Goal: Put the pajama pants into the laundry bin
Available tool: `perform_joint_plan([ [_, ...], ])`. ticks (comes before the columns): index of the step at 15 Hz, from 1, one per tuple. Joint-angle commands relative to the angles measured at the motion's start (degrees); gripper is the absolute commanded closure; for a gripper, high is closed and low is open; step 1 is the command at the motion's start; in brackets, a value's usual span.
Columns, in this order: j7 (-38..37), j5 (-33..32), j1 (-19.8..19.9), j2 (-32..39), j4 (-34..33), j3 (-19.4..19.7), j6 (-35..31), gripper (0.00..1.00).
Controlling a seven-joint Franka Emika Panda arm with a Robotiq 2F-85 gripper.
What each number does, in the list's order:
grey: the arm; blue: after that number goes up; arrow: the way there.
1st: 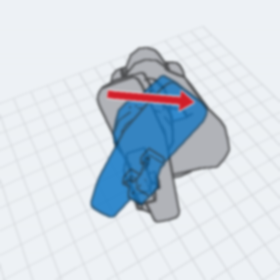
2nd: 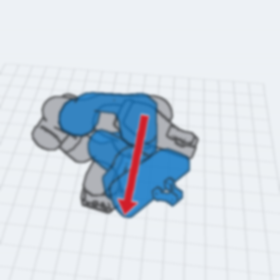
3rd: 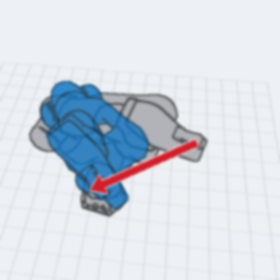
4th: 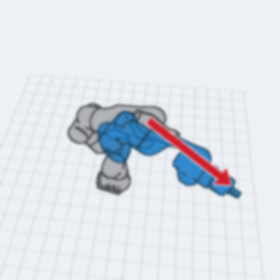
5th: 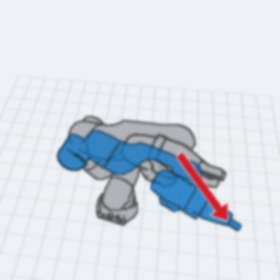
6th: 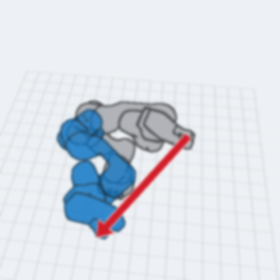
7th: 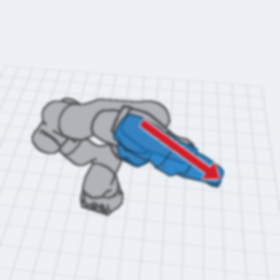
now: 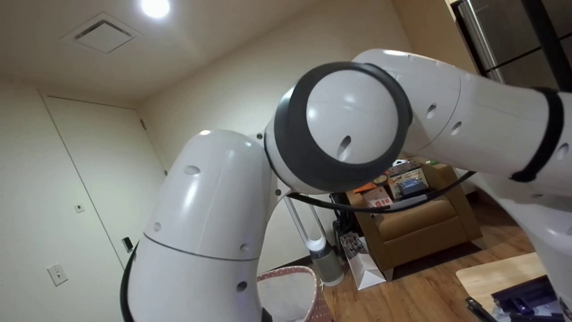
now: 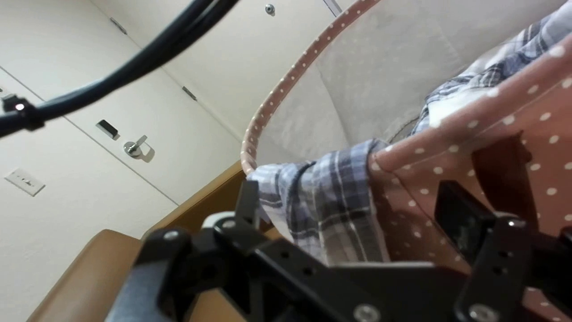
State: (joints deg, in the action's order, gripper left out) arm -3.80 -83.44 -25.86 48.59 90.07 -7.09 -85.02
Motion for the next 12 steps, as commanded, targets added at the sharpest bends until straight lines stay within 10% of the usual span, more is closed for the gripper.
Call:
perform_joint_plan([
  [1, 0.1, -0.7, 2.8, 1.4, -1.6, -1.7, -2.6, 0.00],
  [8, -4.6, -6.7, 3.8, 2.3, -2.3, 0.5, -7.7, 0.00],
  [9, -5.1, -7.5, 3.8, 2.4, -2.3, 0.6, -7.3, 0.25],
  [12, -7.5, -9.6, 3.7, 1.8, -1.8, 0.7, -6.8, 0.40],
])
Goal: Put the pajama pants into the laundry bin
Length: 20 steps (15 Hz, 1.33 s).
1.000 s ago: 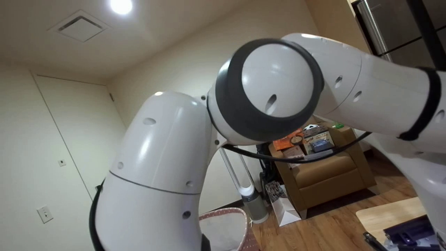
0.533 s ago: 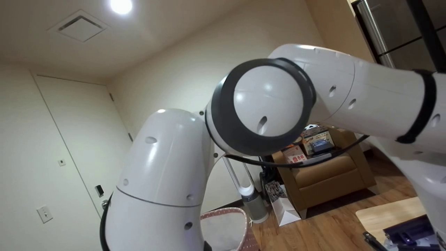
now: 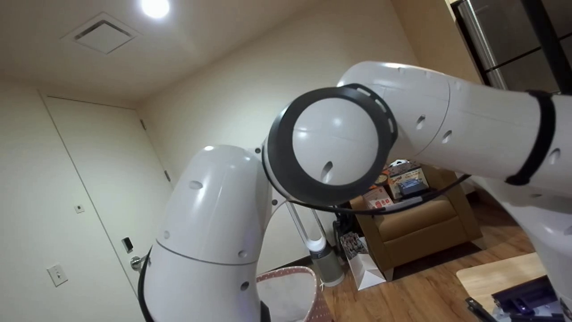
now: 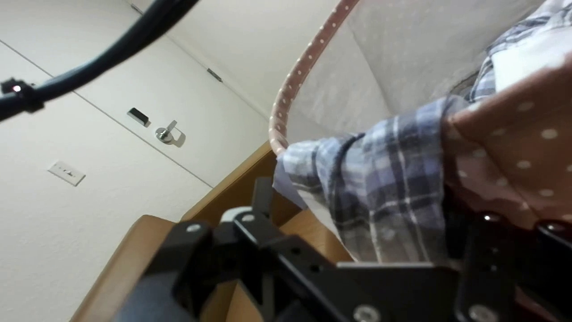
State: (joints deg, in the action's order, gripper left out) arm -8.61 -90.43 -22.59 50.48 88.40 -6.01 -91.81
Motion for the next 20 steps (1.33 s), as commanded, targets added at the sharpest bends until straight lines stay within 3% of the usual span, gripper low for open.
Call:
perform_joint_plan([
  [1, -3.2, -2.6, 0.5, -0.2, 0.0, -0.6, 0.1, 0.47],
  [9, -7.6, -1.3, 1.3, -1.7, 1.1, -2.2, -0.9, 0.97],
  [20, -13.3, 3.5, 4.4, -6.1, 3.1, -4.0, -4.2, 0.99],
])
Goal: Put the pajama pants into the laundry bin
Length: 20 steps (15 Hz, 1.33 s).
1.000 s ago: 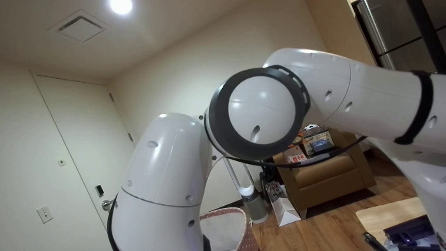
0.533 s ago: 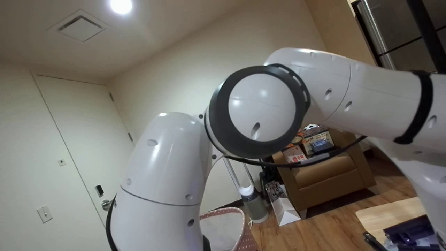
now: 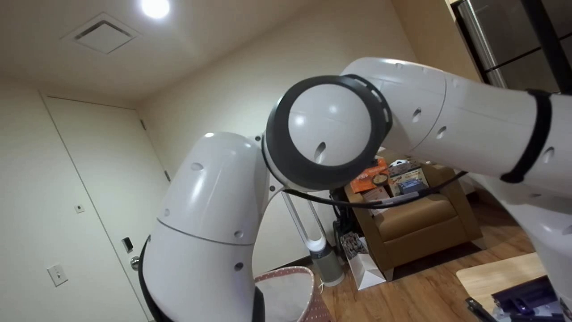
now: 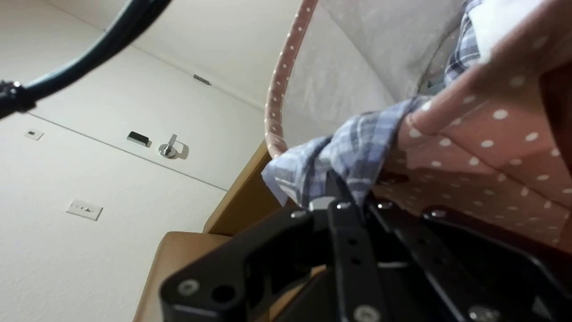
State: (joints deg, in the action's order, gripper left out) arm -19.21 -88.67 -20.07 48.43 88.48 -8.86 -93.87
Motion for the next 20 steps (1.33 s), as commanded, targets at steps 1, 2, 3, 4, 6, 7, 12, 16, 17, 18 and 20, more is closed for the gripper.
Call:
perform_joint_plan([
  [1, -4.0, 3.1, 2.9, -5.6, 4.1, -1.9, -4.3, 0.99],
  [2, -5.7, 4.1, 3.6, -6.9, 5.1, -2.3, -6.3, 0.99],
  [3, -6.9, 5.0, 4.1, -8.5, 6.3, -2.7, -8.5, 0.99],
  [4, -8.1, 5.8, 4.7, -9.9, 7.4, -2.8, -10.8, 0.99],
  [6, -11.0, 7.4, 5.9, -13.1, 10.2, -2.9, -15.9, 0.99],
  [7, -12.4, 7.9, 6.5, -14.6, 11.6, -2.8, -18.7, 0.99],
  [12, -21.6, 8.7, 9.2, -21.2, 18.1, -1.2, -31.4, 0.99],
  [16, -30.8, 8.7, 11.3, -26.0, 22.8, 0.4, -38.3, 0.99],
  [17, -32.8, 8.8, 11.8, -26.8, 23.7, 0.8, -40.0, 0.99],
  [18, -34.7, 9.0, 12.3, -27.6, 24.5, 1.1, -41.7, 0.99],
  [20, -37.5, 9.0, 13.0, -28.6, 25.7, 1.7, -45.2, 0.72],
])
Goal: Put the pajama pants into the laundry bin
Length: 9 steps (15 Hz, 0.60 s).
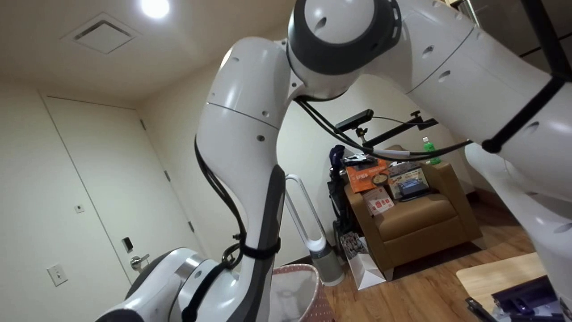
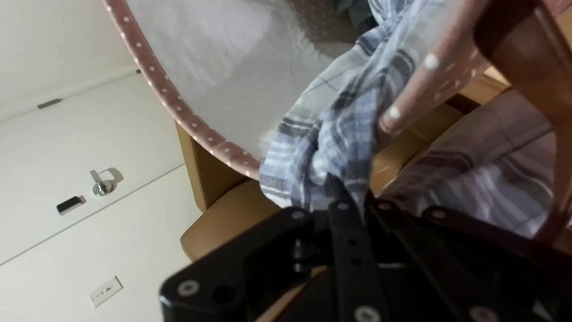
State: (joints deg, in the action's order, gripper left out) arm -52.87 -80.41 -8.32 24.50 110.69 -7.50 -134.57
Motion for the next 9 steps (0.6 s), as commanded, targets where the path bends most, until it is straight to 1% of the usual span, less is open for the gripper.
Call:
perform_joint_plan([
  [1, -4.2, 0.6, 1.4, -5.0, 3.9, 0.6, -6.1, 0.70],
  [3, -3.7, 0.4, 1.3, -5.4, 3.8, 0.9, -8.0, 0.58],
  [4, -2.2, 0.6, 1.0, -5.3, 3.3, 0.8, -8.1, 0.52],
  [8, 0.9, 0.8, -0.4, -4.1, 1.6, 0.5, -6.1, 0.26],
  [9, 1.5, 0.4, -0.8, -4.0, 1.5, 0.6, -5.5, 0.70],
])
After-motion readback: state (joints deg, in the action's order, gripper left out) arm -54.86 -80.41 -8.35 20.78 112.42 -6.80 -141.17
